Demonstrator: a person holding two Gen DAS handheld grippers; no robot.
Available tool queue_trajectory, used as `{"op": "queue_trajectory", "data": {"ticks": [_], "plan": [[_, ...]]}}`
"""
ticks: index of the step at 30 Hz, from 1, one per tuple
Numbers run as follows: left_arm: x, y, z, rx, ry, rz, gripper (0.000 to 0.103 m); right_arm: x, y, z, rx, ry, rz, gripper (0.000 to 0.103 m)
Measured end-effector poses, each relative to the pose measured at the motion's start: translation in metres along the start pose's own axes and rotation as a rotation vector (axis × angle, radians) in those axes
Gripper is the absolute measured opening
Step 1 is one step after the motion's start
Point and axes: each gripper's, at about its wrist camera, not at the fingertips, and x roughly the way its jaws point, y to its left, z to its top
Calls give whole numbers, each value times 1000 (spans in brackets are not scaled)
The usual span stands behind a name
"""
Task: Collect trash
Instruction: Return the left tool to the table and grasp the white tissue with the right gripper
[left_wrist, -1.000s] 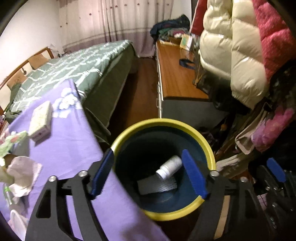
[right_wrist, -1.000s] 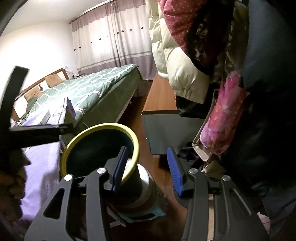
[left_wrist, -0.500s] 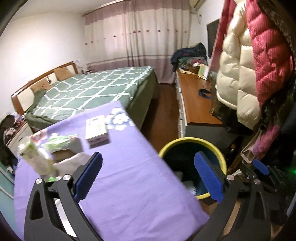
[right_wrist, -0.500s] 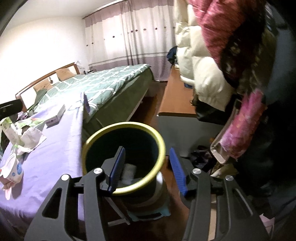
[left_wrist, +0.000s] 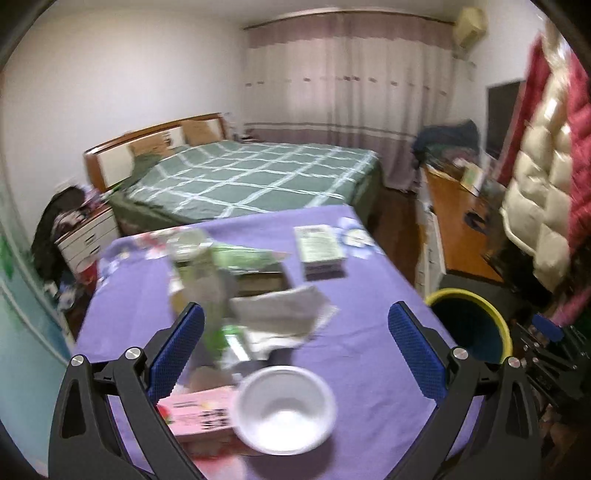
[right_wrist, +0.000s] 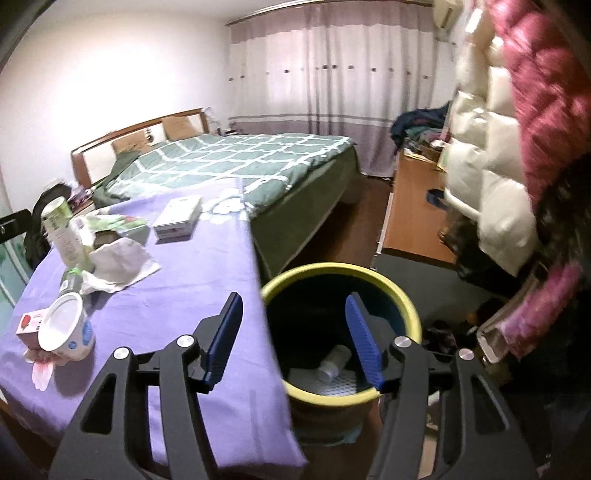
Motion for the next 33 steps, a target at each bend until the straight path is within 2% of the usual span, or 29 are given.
{"op": "queue_trajectory", "data": {"ticks": [8,15,20,26,33], "plan": [[-2,90,-11,-141,5,132,98,23,63,9,-106,45,103,56],[-8,154,-28,-226,-1,229,98,39,119,14,-174,87,206,56],[-8,183,-43,-266,6,269,98,51,156,24,-216,104,257,56],[-3,206,-61,-318,30,291,98,94,197,48,-236,157,347,56],[4,216,-69,-340,50,289,98,150,231,59,-296,211,339,56]]}}
